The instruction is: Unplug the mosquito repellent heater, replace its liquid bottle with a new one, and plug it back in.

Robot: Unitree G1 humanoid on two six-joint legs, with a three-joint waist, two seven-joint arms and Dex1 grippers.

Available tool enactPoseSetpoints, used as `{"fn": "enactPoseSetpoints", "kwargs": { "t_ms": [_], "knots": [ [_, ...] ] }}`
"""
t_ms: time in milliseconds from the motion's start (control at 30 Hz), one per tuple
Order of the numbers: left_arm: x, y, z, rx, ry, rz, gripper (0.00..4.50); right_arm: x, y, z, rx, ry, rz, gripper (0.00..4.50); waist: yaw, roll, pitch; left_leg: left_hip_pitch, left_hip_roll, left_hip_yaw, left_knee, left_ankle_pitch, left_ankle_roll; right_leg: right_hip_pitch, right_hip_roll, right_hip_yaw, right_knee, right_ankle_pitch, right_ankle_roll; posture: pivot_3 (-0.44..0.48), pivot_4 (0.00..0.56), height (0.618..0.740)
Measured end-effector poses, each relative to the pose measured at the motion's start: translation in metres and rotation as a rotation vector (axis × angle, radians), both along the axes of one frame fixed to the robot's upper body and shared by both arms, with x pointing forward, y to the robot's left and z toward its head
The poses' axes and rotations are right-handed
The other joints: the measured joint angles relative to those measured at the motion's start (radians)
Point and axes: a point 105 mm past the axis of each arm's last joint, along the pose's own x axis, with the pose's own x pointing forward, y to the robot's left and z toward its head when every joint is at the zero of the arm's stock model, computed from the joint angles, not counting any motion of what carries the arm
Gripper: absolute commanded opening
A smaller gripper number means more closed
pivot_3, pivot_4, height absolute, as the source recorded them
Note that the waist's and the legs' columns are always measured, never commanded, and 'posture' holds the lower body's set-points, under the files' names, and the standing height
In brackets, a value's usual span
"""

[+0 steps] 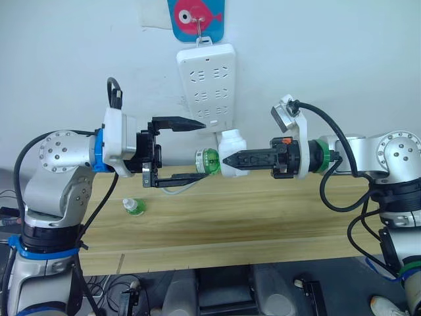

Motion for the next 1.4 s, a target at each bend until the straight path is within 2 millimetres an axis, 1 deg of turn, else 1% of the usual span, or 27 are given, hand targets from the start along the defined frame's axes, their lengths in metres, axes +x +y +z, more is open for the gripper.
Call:
{"fn": "enactPoseSetpoints", "kwargs": {
  "t_ms": [200, 367, 600, 800, 1067, 1100, 1133, 1167, 1300, 1333, 1400],
  "knots": [
    [0.008, 0.000, -0.005, 0.031, -0.270, 0.057, 4.44, 0.003, 0.001, 0.001, 0.013, 0.004, -0.016, 3.02, 0.001, 0.000, 0.000, -0.001, 0.000, -0.001, 0.001, 0.000, 0.000, 0.000, 0.000, -0.001, 0.000, 0.000, 0.000, -0.147, 0.296, 0.730],
    [0.010, -0.003, -0.013, 0.080, -0.389, 0.056, 4.44, 0.007, 0.002, 0.001, 0.036, 0.027, -0.029, 3.02, -0.001, 0.000, 0.000, -0.001, 0.000, -0.001, 0.001, 0.000, 0.000, 0.000, 0.000, -0.001, 0.000, 0.000, 0.000, -0.148, 0.301, 0.730],
    [0.013, -0.004, -0.023, 0.126, -0.462, 0.054, 4.44, 0.010, 0.005, 0.004, 0.059, 0.036, -0.037, 3.02, -0.004, 0.000, 0.000, -0.001, 0.000, -0.001, 0.001, 0.000, 0.000, 0.000, 0.000, -0.001, 0.001, 0.000, 0.000, -0.150, 0.300, 0.730],
    [0.021, 0.000, -0.020, 0.144, -0.507, 0.090, 4.44, 0.014, 0.007, 0.005, 0.070, 0.042, -0.056, 3.02, -0.006, 0.000, 0.000, -0.001, 0.000, -0.002, 0.001, 0.000, 0.000, 0.000, 0.000, -0.001, 0.001, 0.000, 0.000, -0.153, 0.300, 0.730],
    [0.026, -0.001, -0.019, 0.133, -0.517, 0.093, 4.44, 0.014, 0.007, 0.006, 0.074, 0.040, -0.060, 3.02, -0.006, 0.000, 0.000, -0.001, 0.000, -0.002, 0.001, 0.000, 0.000, 0.000, 0.000, -0.001, 0.001, 0.000, 0.000, -0.154, 0.300, 0.730],
    [0.027, -0.001, -0.020, 0.133, -0.513, 0.095, 4.07, 0.013, 0.008, 0.006, 0.075, 0.040, -0.058, 3.02, -0.006, 0.000, 0.000, -0.001, 0.000, -0.002, 0.001, 0.000, 0.000, 0.000, 0.000, -0.001, 0.001, 0.000, 0.000, -0.154, 0.300, 0.730],
    [0.028, 0.000, -0.020, 0.132, -0.510, 0.098, 3.94, 0.013, 0.008, 0.006, 0.076, 0.041, -0.056, 3.02, -0.007, 0.000, 0.000, -0.001, 0.000, -0.002, 0.001, 0.000, 0.000, 0.000, 0.000, -0.001, 0.001, 0.000, 0.000, -0.154, 0.300, 0.730],
    [0.028, 0.000, -0.020, 0.130, -0.509, 0.102, 3.68, 0.013, 0.008, 0.006, 0.076, 0.041, -0.055, 3.02, -0.007, 0.000, 0.000, -0.001, 0.000, -0.002, 0.001, 0.000, 0.000, 0.000, 0.000, -0.001, 0.001, 0.000, 0.000, -0.154, 0.297, 0.730],
    [0.028, 0.001, -0.018, 0.129, -0.514, 0.105, 2.41, 0.013, 0.008, 0.005, 0.071, 0.041, -0.057, 3.02, -0.007, 0.000, 0.000, -0.001, 0.000, -0.002, 0.001, 0.000, 0.000, 0.000, 0.000, -0.002, 0.001, 0.000, 0.000, -0.153, 0.296, 0.730],
    [0.028, 0.002, -0.017, 0.130, -0.516, 0.105, 2.23, 0.013, 0.009, 0.005, 0.071, 0.041, -0.057, 3.02, -0.007, 0.000, 0.000, -0.001, 0.000, -0.002, 0.001, 0.000, 0.000, 0.000, 0.000, -0.001, 0.001, 0.000, 0.000, -0.153, 0.295, 0.730],
    [0.028, 0.002, -0.017, 0.132, -0.516, 0.105, 2.22, 0.013, 0.009, 0.005, 0.071, 0.041, -0.057, 3.02, -0.007, 0.000, 0.000, -0.001, 0.000, -0.002, 0.001, 0.000, 0.000, 0.000, 0.000, -0.001, 0.001, 0.000, 0.000, -0.151, 0.296, 0.730]
  ]
}}
